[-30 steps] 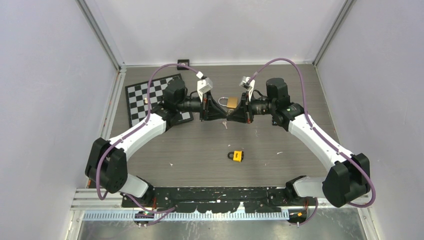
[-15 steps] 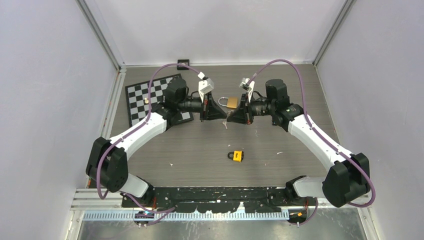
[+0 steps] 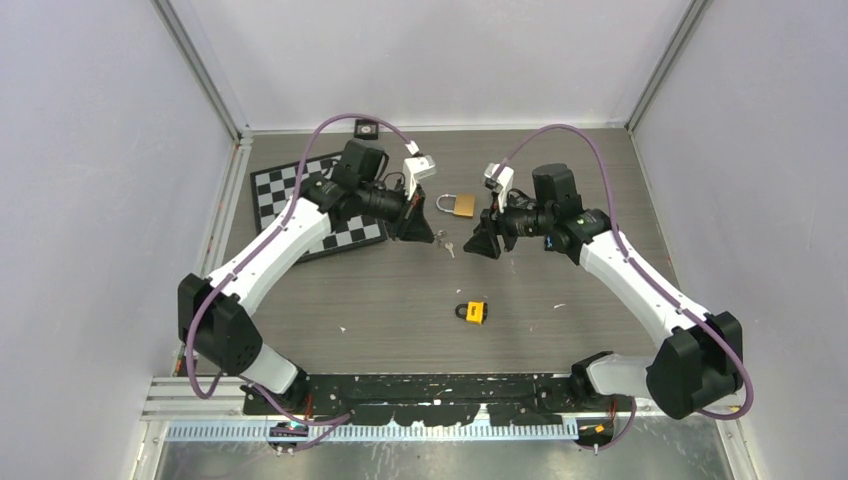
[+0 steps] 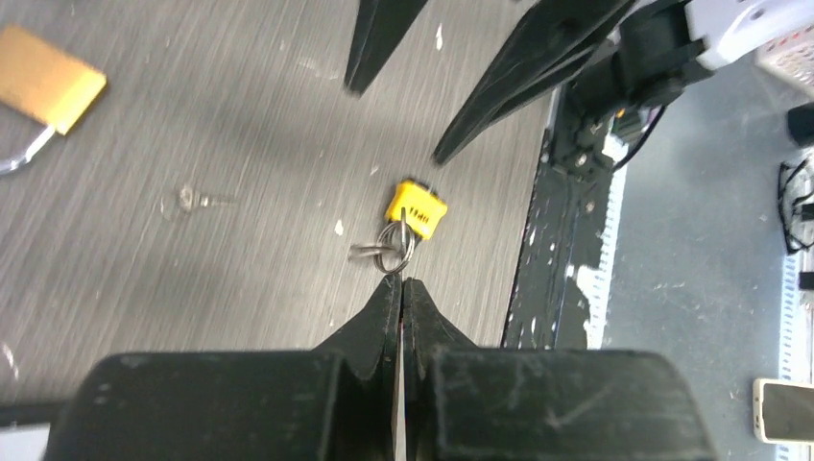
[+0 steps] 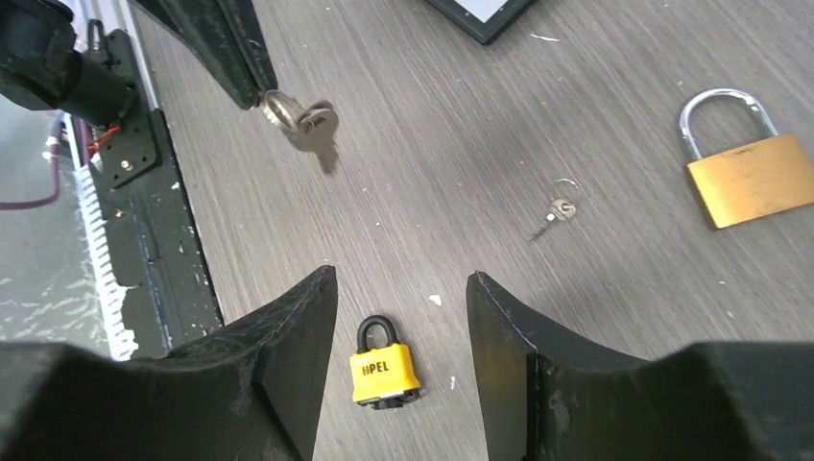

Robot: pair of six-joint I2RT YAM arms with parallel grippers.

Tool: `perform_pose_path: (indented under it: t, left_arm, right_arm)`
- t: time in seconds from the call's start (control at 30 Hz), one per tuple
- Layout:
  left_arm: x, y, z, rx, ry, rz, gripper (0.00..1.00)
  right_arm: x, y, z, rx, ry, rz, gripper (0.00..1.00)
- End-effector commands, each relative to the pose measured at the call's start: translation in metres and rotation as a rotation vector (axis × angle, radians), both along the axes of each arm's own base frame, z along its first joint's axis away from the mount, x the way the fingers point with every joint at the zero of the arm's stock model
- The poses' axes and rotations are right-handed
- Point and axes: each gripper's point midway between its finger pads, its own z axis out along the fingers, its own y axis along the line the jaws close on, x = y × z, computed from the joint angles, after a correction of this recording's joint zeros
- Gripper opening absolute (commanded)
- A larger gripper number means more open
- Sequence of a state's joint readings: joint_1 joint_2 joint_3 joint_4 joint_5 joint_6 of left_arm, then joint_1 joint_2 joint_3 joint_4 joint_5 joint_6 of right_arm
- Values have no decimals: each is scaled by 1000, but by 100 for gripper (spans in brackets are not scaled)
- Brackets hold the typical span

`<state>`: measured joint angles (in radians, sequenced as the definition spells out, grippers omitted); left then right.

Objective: Unlock with the key

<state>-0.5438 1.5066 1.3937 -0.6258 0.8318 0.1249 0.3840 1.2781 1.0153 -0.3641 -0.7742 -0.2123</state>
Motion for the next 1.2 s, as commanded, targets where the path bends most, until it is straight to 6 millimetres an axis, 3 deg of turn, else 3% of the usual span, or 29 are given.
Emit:
perform_pose_path:
  t: [0.0, 0.17, 0.37, 0.67, 1.17]
  left_arm:
    - [-13, 23, -20, 215, 69, 33, 0]
    - [-29, 22, -36, 333, 158, 8, 0]
    - [-49, 4, -24, 229, 309, -71, 0]
    - [-50, -7, -26, 173, 357, -92, 0]
    - [-44, -18, -30, 152, 405, -98, 0]
  right_arm:
    - [1, -8, 22, -14, -120, -5, 58]
    - [-4, -2, 24, 26, -85, 14, 58]
    - [-20, 14, 33, 158, -7, 88, 58]
    - [-26, 30, 27, 237, 51, 108, 57]
    - [-40, 45, -1, 121, 0, 169, 52]
